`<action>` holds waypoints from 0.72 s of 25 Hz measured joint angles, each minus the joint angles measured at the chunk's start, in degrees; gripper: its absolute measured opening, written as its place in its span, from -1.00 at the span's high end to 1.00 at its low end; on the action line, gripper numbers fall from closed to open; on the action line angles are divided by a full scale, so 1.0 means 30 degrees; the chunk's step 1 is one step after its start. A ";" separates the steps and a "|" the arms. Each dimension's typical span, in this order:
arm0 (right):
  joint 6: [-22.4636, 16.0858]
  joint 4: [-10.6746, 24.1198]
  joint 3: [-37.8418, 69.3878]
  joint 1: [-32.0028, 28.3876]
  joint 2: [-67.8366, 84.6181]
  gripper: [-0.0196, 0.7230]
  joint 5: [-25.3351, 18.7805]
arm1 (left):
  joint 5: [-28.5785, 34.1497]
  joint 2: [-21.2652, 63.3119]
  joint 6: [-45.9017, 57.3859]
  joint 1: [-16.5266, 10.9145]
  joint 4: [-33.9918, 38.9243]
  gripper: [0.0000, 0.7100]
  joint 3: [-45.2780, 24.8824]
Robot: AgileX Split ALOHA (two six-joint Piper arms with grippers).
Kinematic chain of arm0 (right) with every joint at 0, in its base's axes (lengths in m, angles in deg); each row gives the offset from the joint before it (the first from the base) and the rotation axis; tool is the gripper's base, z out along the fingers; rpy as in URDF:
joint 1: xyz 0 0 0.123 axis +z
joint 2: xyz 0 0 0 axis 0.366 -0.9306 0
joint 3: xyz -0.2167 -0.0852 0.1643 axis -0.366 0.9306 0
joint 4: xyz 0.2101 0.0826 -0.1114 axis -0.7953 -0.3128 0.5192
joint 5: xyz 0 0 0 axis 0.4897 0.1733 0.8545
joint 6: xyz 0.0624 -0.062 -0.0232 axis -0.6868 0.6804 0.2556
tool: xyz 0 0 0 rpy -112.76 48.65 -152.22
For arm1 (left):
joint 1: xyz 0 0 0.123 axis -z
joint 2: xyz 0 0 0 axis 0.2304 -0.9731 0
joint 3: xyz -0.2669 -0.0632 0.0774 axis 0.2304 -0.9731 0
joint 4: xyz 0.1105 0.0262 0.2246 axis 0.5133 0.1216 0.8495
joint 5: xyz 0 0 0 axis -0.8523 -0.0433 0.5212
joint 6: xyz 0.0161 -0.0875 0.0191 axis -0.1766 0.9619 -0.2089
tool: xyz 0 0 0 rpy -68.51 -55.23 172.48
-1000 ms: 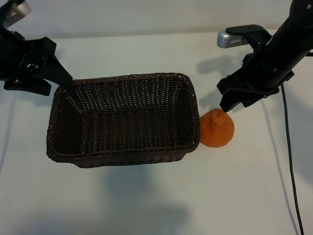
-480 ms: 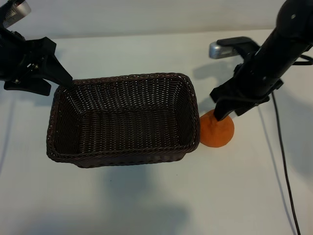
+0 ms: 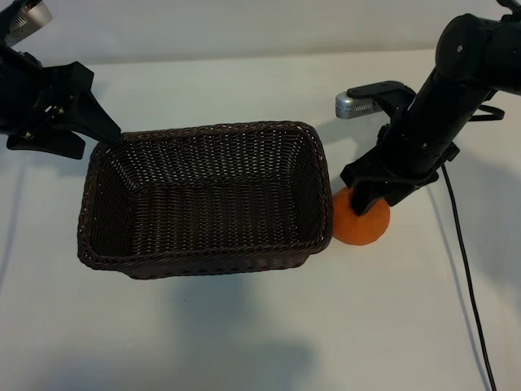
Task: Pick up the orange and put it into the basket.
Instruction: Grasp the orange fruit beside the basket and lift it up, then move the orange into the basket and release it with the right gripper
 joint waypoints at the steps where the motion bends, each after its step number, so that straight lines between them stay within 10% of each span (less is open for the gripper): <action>1: 0.0000 -0.0019 0.0000 0.0000 -0.0118 -0.46 0.0000 | 0.0000 0.0000 0.0017 0.0000 0.0000 -0.63 0.0000; 5: -0.0021 -0.0215 0.0000 0.0000 -0.0338 -0.36 0.0021 | 0.0000 0.0000 -0.0002 0.0000 0.0000 -0.63 0.0000; 12: -0.0117 -0.0248 0.0000 0.0000 -0.0338 0.77 0.0021 | 0.0000 0.0000 -0.0002 0.0000 0.0000 -0.63 0.0000; 18: -0.0117 -0.0248 0.0000 0.0000 -0.0338 0.82 -0.0630 | 0.0000 0.0000 -0.0019 0.0000 0.0000 -0.63 0.0000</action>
